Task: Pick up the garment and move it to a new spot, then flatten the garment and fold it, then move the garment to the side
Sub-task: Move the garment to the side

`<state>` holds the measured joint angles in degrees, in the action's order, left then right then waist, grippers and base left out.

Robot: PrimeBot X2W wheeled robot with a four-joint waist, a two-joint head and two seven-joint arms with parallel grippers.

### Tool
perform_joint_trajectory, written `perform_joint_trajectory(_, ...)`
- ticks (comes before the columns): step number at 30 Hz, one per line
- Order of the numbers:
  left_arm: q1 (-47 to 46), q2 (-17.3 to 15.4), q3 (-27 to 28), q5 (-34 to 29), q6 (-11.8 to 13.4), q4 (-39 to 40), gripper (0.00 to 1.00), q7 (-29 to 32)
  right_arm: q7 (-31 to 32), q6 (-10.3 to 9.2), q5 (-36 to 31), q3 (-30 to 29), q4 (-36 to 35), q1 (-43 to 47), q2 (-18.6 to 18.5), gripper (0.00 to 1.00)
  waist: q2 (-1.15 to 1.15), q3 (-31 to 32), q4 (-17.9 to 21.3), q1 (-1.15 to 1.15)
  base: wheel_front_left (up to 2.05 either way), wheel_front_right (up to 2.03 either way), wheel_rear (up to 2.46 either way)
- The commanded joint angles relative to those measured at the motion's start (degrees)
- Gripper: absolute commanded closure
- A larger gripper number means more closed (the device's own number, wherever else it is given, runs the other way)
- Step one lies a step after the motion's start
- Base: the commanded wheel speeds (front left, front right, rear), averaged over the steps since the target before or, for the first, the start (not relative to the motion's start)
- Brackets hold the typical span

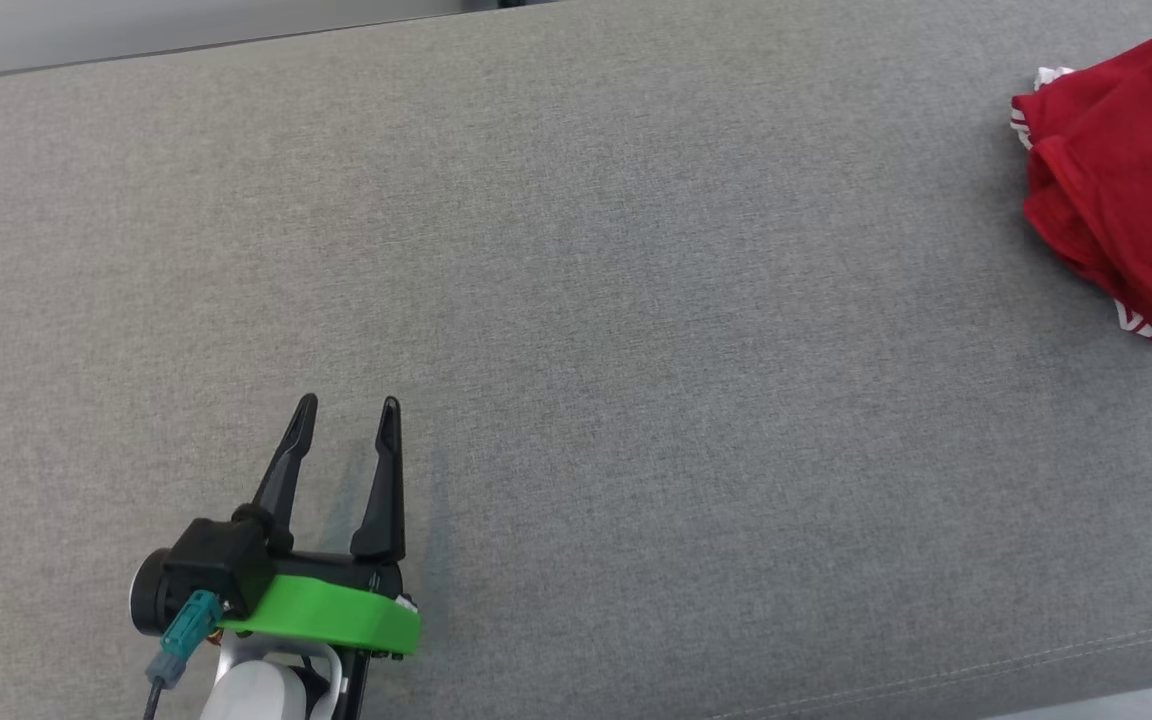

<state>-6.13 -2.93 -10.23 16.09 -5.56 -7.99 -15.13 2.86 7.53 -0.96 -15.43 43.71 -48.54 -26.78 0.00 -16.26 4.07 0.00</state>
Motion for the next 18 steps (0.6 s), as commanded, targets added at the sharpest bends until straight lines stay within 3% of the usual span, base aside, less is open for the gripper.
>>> perform_joint_trajectory(1,-0.78,-0.04,0.08,-0.37,-0.3,-0.16,0.0,0.01,-1.13,-0.11,-1.32,-2.03,0.97,-1.07,-0.06,1.0,0.0,-0.46,-1.29,0.0,0.0,0.0,0.0)
perform_joint_trajectory(2,-0.83,-0.03,0.05,-0.49,-0.36,-0.15,0.0,0.01,-1.69,-0.11,-2.21,-3.47,1.72,-1.41,0.03,1.0,0.0,-0.62,-1.52,0.0,0.0,0.0,0.0)
perform_joint_trajectory(3,-0.87,-0.03,0.03,-0.61,-0.43,-0.12,0.0,0.01,-2.33,-0.1,-3.32,-5.36,2.63,-1.63,0.23,0.82,0.0,-0.74,-1.72,0.0,0.0,0.0,0.0)
perform_joint_trajectory(4,-0.88,-0.03,0.0,-0.69,-0.44,-0.12,0.0,0.01,-2.87,-0.11,-4.34,-6.8,3.36,-1.8,0.39,0.51,0.0,-0.84,-1.88,0.0,0.0,0.0,0.0)
perform_joint_trajectory(5,-0.91,-0.03,-0.04,-0.79,-0.4,-0.13,0.0,0.01,-3.36,-0.1,-5.98,-8.87,4.22,-1.91,0.67,0.0,0.0,-0.9,-2.01,0.0,0.0,0.0,0.0)
perform_joint_trajectory(11,-0.35,-0.02,0.19,-0.95,-0.4,-0.43,0.0,0.01,-5.82,-0.1,-13.18,-16.45,7.57,-1.4,2.81,0.0,0.0,-0.56,-2.0,0.0,0.0,0.0,0.0)
perform_joint_trajectory(18,0.96,-0.04,0.45,-1.32,-0.22,-0.51,0.0,0.01,-8.54,-0.1,-17.0,-18.27,10.18,-2.1,5.62,0.0,0.0,0.95,-0.11,0.0,0.0,0.0,0.0)
